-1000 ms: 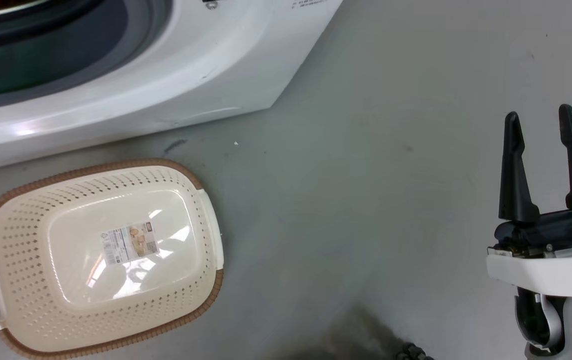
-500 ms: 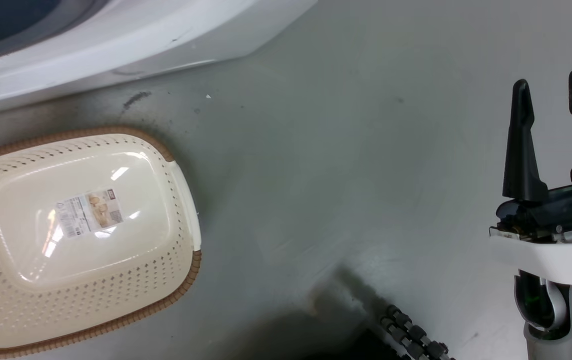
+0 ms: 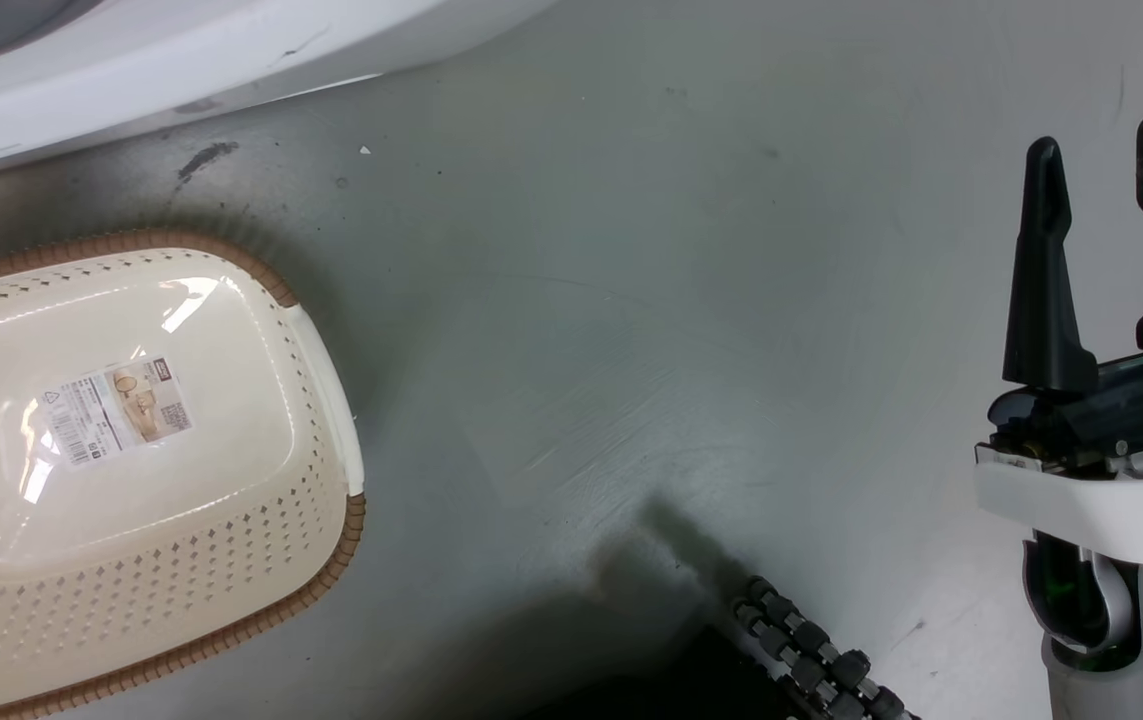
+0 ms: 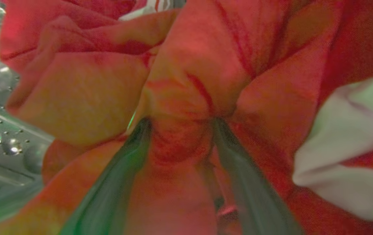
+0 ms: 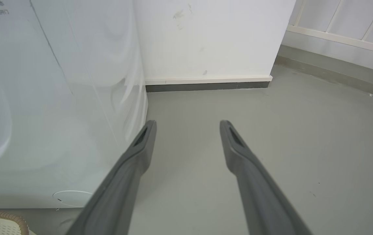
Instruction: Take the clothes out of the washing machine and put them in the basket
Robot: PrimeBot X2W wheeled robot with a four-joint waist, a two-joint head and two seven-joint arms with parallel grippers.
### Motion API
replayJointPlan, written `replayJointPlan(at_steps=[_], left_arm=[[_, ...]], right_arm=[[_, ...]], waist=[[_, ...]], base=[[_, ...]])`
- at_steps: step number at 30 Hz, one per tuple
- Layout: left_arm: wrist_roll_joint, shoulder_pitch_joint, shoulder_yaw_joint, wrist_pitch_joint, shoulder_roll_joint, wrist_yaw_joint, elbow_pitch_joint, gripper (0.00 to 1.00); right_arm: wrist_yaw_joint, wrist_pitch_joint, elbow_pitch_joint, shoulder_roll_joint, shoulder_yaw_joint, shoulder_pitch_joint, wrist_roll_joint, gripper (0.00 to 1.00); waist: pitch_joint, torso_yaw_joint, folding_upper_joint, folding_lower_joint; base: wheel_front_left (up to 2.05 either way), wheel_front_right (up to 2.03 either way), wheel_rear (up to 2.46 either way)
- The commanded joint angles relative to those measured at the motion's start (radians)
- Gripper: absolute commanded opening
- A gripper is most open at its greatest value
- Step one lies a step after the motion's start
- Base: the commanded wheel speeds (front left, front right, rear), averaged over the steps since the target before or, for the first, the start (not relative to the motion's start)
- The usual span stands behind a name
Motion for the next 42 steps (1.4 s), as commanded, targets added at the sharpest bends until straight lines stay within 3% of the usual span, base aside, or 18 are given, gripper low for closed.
replayJointPlan(at_steps=[1, 2, 7, 12, 23, 34, 42], left_arm=[[-0.010, 0.000, -0.010, -0.008, 0.006, -0.001, 0.004, 0.38], [-0.013, -0.007, -0.018, -0.018, 0.015, 0.000, 0.003, 0.00], [-0.062, -0.013, -0.057, -0.046, 0.031, 0.000, 0.008, 0.00], [-0.091, 0.013, -0.096, -0.146, 0.045, 0.000, 0.016, 0.00], [-0.192, 0.183, -0.166, -0.551, 0.049, 0.000, 0.037, 0.00], [-0.240, 0.404, -0.193, -0.879, -0.010, 0.003, 0.092, 0.00], [-0.258, 0.578, -0.181, -1.103, -0.080, 0.056, 0.106, 0.00]], right_arm=[[-0.001, -0.002, -0.003, 0.000, 0.001, -0.015, 0.004, 1.00], [-0.001, -0.002, -0.002, 0.000, 0.001, -0.016, 0.005, 1.00], [-0.001, -0.002, 0.005, 0.000, -0.009, -0.013, -0.006, 1.00], [-0.001, -0.002, 0.008, 0.000, -0.005, -0.011, -0.020, 1.00], [-0.001, -0.002, 0.024, 0.000, -0.013, 0.040, -0.071, 1.00], [-0.001, -0.002, 0.047, -0.001, -0.016, 0.095, -0.125, 1.00], [-0.001, -0.002, 0.060, -0.001, -0.011, 0.153, -0.165, 1.00]], waist=[[0.002, -0.003, 0.0000, -0.0001], [0.003, -0.004, 0.0000, -0.0001], [-0.009, 0.001, 0.0000, -0.0001], [-0.054, 0.010, 0.0000, -0.0001], [-0.227, 0.047, 0.0000, -0.0001], [-0.384, 0.095, 0.0000, -0.0001], [-0.498, 0.138, 0.0000, -0.0001]], base=[[0.00, 0.00, 0.00], [0.00, 0.00, 0.00], [0.00, 0.00, 0.00], [0.00, 0.00, 0.00], [0.00, 0.00, 0.00], [0.00, 0.00, 0.00], [0.00, 0.00, 0.00]])
